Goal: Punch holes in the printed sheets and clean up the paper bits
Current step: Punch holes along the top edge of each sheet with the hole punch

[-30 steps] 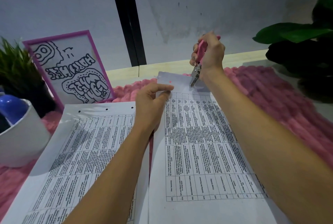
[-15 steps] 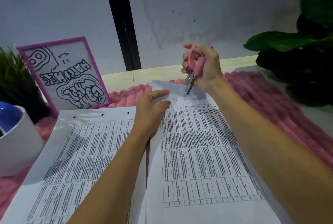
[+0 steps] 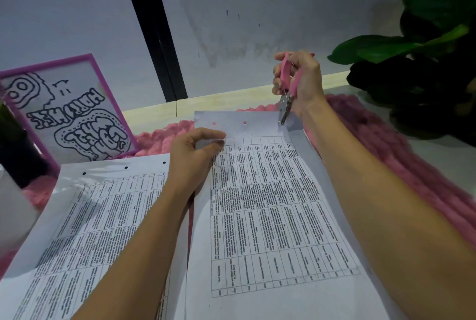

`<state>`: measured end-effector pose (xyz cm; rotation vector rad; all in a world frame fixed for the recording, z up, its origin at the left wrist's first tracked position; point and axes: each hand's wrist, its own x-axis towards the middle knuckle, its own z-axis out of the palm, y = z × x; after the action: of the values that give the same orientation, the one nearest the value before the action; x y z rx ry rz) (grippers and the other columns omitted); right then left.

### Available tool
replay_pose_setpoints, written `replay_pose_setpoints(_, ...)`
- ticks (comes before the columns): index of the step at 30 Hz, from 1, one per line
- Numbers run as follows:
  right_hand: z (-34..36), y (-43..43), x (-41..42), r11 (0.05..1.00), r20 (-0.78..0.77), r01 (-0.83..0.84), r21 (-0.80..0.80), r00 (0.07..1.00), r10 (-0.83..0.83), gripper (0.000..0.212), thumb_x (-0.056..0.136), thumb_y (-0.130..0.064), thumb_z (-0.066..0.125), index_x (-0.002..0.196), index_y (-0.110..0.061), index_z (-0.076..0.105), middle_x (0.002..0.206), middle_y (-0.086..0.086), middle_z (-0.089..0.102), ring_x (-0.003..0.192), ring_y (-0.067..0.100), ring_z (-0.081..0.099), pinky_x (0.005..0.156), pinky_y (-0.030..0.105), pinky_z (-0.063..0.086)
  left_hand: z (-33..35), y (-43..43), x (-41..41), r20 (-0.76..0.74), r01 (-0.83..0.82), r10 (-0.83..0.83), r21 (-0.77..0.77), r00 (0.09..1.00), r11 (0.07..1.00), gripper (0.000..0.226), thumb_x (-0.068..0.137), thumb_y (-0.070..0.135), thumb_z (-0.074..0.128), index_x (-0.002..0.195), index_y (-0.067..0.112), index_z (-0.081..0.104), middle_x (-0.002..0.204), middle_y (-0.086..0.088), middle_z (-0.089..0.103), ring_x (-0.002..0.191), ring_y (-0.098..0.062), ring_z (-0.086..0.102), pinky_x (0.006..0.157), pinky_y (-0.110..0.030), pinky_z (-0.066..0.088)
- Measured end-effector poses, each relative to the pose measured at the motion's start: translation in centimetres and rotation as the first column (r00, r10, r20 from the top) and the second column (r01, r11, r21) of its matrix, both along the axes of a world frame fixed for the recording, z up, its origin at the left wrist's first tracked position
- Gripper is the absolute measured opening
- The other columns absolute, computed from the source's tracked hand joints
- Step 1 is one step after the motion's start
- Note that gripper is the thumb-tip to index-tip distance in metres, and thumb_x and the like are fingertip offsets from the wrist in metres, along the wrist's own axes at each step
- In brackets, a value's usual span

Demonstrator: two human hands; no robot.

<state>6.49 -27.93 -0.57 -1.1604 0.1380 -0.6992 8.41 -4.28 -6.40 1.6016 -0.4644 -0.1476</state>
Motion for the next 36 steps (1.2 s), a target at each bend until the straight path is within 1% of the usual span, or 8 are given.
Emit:
replay_pose_setpoints(5,-0.1,0.5,0.2,0.999,0.013,0.036,0.001,0.999,-0.036,0.018,0.084,-0.017,0.046,0.089,-0.003,0.057,0.063,0.006,0.054,0.047,0.016,0.045,0.049,0.025,0.036,0.0,0.1,0.1,0.002,-0.004,0.004,0.006,1.000,1.000,0.030,0.083,-0.013,0.064,0.081,0.015,0.075,0.089,-0.006,0.075,0.090,-0.028,0.071,0.088,-0.041,0.058)
replay_pose_setpoints(10,-0.1,1.0,0.4,0.998,-0.008,0.061,0.013,0.998,-0.061,0.016,0.089,-0.012,0.046,0.081,-0.005,0.058,0.063,0.008,0.053,0.046,0.018,0.043,0.048,0.026,0.034,0.2,0.0,-0.3,0.032,-0.008,0.008,0.004,0.999,1.000,0.026,0.084,-0.010,0.066,0.084,0.014,0.074,0.090,-0.003,0.074,0.082,-0.014,0.071,0.079,-0.026,0.059)
replay_pose_setpoints(17,-0.4,1.0,0.6,0.990,-0.019,0.126,0.069,0.992,-0.125,0.013,0.085,-0.010,0.048,0.074,-0.007,0.055,0.061,0.008,0.050,0.044,0.019,0.039,0.046,0.024,0.031,0.2,-0.1,-0.3,-0.037,-0.010,0.008,-0.041,0.999,0.999,0.025,0.084,-0.012,0.065,0.088,0.010,0.075,0.094,-0.007,0.074,0.093,-0.031,0.071,0.089,-0.042,0.058)
replay_pose_setpoints(21,-0.4,1.2,0.7,0.982,-0.018,0.176,0.073,0.984,-0.175,0.013,0.083,-0.007,0.048,0.071,-0.007,0.052,0.059,0.009,0.049,0.042,0.019,0.038,0.045,0.024,0.030,0.3,-0.1,-0.4,-0.043,-0.015,0.013,-0.039,0.999,0.999,0.023,0.084,-0.010,0.067,0.090,0.011,0.076,0.096,-0.004,0.075,0.096,-0.029,0.071,0.092,-0.047,0.056)
replay_pose_setpoints(27,-0.5,1.3,0.9,0.971,-0.032,0.223,0.091,0.975,-0.221,0.009,0.081,-0.005,0.048,0.072,-0.006,0.048,0.055,0.007,0.046,0.041,0.018,0.036,0.045,0.024,0.028,0.4,-0.1,-0.6,-0.021,-0.016,0.016,-0.019,1.000,1.000,0.023,0.084,-0.008,0.068,0.091,0.013,0.075,0.096,0.006,0.074,0.100,-0.022,0.070,0.094,-0.043,0.056)
replay_pose_setpoints(31,-0.5,0.8,0.6,0.991,-0.016,0.102,0.082,0.995,-0.102,0.011,0.085,-0.010,0.046,0.083,-0.004,0.056,0.060,0.007,0.050,0.045,0.017,0.041,0.046,0.023,0.032,0.5,-0.1,-0.5,-0.020,-0.027,0.026,-0.007,0.999,1.000,0.022,0.084,-0.007,0.068,0.095,0.011,0.075,0.099,0.003,0.073,0.100,-0.020,0.070,0.094,-0.041,0.056)
replay_pose_setpoints(34,-0.7,0.6,0.7,0.998,0.008,0.005,0.058,1.000,-0.005,0.019,0.086,-0.015,0.045,0.096,-0.002,0.056,0.064,0.007,0.052,0.048,0.017,0.043,0.050,0.025,0.035,0.2,0.0,-0.4,-0.009,-0.019,0.019,0.005,1.000,1.000,0.022,0.084,-0.004,0.069,0.097,0.014,0.075,0.105,0.000,0.072,0.103,-0.022,0.068,0.095,-0.045,0.055)
replay_pose_setpoints(36,-0.7,0.5,0.8,0.999,0.012,-0.012,0.041,1.000,0.012,0.023,0.084,-0.017,0.046,0.097,-0.002,0.056,0.065,0.008,0.053,0.048,0.017,0.044,0.050,0.025,0.036,0.1,0.0,-0.4,0.122,-0.086,0.075,0.083,0.990,0.993,0.024,0.085,0.003,0.068,0.102,0.019,0.073,0.123,0.004,0.064,0.117,-0.016,0.059,0.105,-0.037,0.047)
